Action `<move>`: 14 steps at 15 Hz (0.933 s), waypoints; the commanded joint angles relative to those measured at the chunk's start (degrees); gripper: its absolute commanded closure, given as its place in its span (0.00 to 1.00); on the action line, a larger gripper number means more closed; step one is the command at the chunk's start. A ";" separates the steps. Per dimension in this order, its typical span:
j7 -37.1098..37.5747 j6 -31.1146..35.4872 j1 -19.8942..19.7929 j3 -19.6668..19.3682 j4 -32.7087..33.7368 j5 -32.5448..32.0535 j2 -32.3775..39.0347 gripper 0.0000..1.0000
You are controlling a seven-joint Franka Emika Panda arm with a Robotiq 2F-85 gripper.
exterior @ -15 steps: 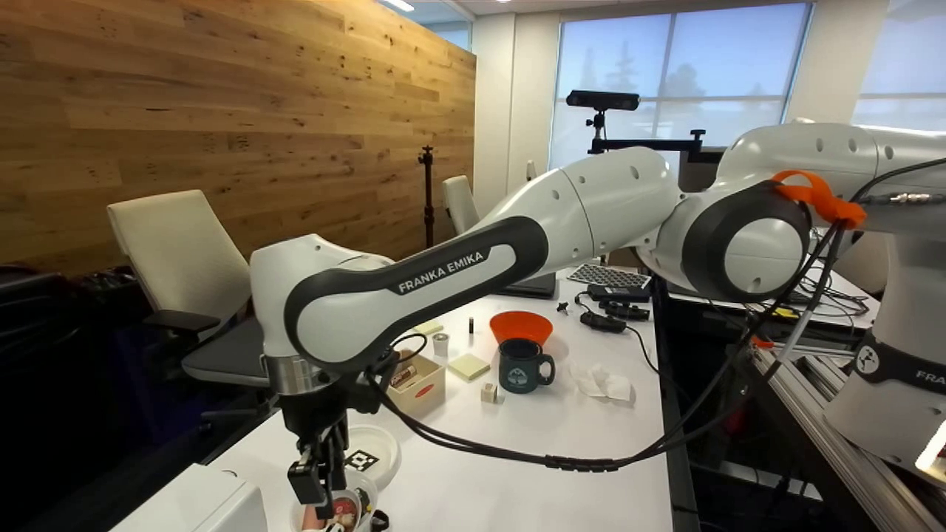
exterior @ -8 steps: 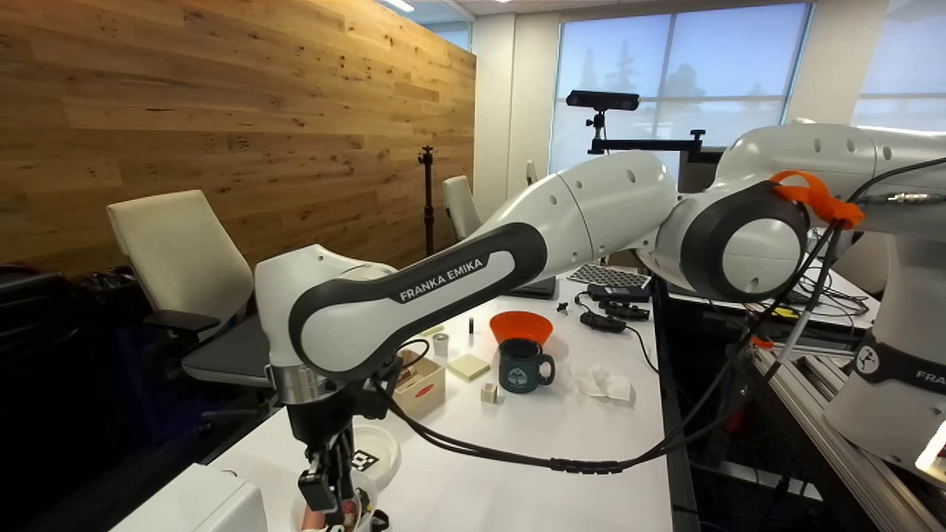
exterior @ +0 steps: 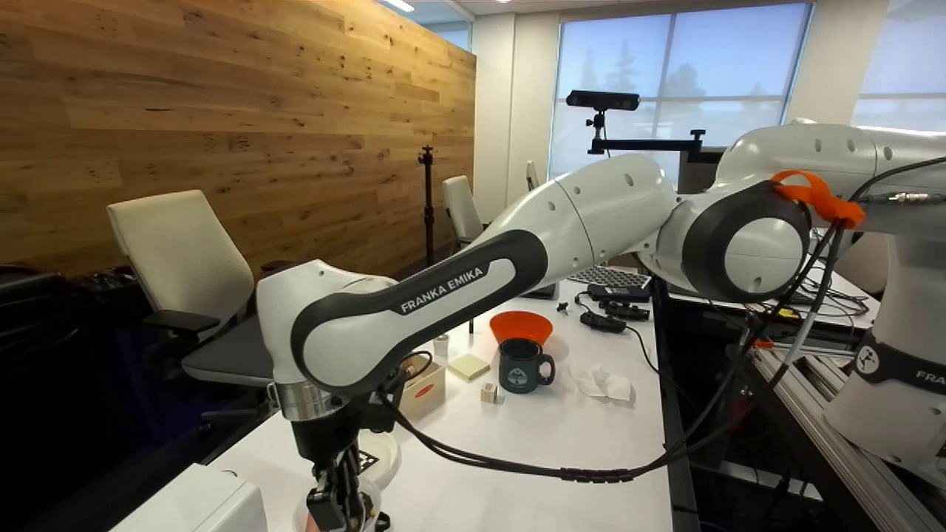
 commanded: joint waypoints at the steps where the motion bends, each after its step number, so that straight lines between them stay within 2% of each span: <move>1: -2.14 -1.26 -0.03 0.63 -1.01 2.24 0.02 0.50; 3: -2.37 -1.36 -0.03 0.89 -1.29 2.48 0.01 0.58; 4: -2.45 -1.34 -0.05 0.99 -1.51 2.65 0.01 0.57; 6: -2.51 -1.22 -0.11 1.19 -2.00 3.06 0.00 0.63; 7: -2.56 -1.07 -0.16 1.30 -2.16 3.26 0.00 0.84; 9: -2.48 -0.91 -0.32 1.31 -2.08 3.38 0.01 0.89; 10: -2.35 -0.94 -0.37 1.21 -1.90 3.34 0.01 0.97; 14: -2.38 -1.01 -0.67 0.98 -0.95 3.06 0.01 1.00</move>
